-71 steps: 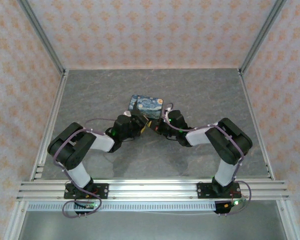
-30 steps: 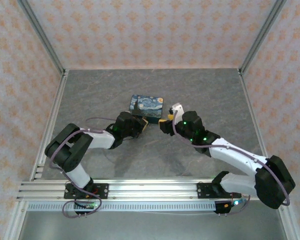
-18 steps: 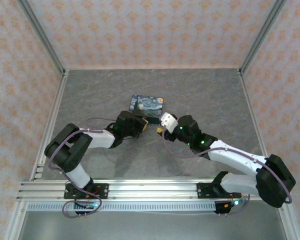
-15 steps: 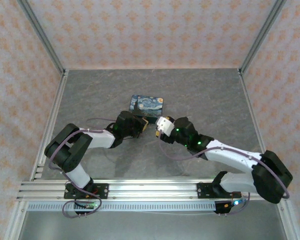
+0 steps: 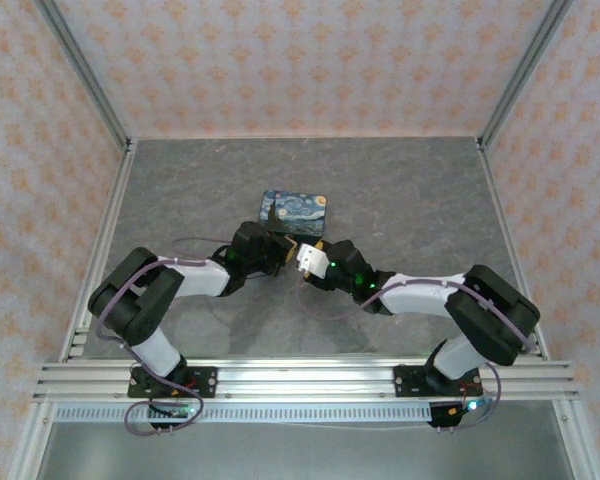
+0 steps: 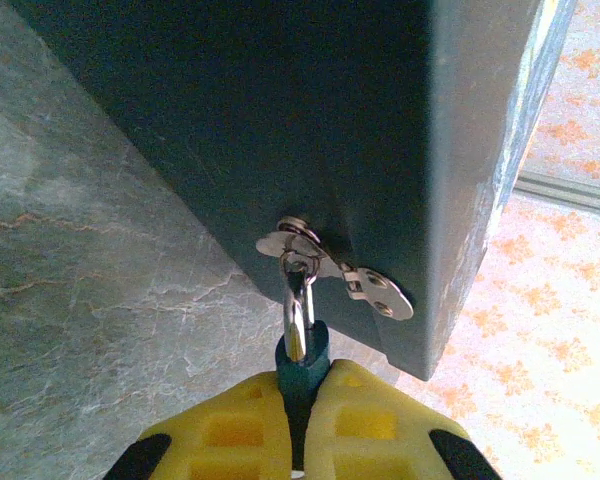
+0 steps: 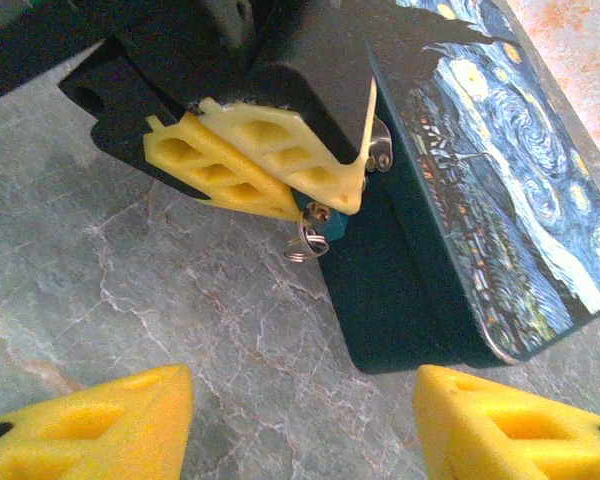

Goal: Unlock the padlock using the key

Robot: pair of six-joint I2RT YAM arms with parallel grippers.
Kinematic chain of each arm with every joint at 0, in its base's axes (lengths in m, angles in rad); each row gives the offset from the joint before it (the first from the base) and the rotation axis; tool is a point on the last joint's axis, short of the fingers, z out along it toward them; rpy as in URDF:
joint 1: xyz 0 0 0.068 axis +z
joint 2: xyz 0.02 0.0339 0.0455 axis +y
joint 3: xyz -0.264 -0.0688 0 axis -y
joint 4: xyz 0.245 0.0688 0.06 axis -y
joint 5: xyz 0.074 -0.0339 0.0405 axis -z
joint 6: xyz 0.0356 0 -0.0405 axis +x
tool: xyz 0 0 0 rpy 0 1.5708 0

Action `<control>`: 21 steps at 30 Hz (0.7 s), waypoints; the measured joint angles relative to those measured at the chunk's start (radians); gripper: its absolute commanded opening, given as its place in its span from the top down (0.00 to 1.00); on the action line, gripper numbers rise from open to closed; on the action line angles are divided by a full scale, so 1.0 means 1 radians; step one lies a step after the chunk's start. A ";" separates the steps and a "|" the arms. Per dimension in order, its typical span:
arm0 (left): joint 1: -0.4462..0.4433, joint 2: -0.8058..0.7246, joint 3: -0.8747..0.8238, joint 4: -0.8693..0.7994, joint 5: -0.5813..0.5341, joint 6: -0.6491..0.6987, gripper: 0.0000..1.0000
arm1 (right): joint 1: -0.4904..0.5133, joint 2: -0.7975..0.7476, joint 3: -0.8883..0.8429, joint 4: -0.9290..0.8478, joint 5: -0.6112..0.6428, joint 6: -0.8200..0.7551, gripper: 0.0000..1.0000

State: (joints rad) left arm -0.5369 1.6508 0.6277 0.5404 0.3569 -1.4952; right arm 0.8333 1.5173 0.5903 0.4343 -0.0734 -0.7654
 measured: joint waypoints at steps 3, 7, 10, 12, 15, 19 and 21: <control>0.000 0.000 0.000 0.000 0.003 0.000 1.00 | 0.000 0.035 0.000 0.041 0.003 -0.013 0.42; 0.000 0.000 0.000 0.000 0.003 0.000 1.00 | 0.000 0.071 0.002 0.098 0.004 -0.032 0.45; 0.000 0.000 0.000 -0.001 0.003 0.000 1.00 | 0.000 0.098 0.007 0.123 0.005 -0.045 0.46; 0.000 0.000 0.000 -0.001 0.003 0.000 1.00 | 0.000 0.111 0.011 0.136 0.007 -0.053 0.48; 0.000 0.000 0.000 -0.002 0.004 0.000 1.00 | 0.000 0.126 0.021 0.146 0.007 -0.067 0.51; 0.000 0.000 0.000 -0.002 0.005 0.000 1.00 | 0.000 0.138 0.033 0.151 0.006 -0.076 0.55; 0.000 0.000 0.000 -0.002 0.006 0.000 1.00 | 0.000 0.145 0.039 0.152 0.006 -0.078 0.57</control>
State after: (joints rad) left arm -0.5369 1.6508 0.6277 0.5385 0.3634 -1.4952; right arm 0.8333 1.6623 0.6296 0.5865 -0.0669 -0.8433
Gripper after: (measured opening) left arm 0.088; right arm 0.444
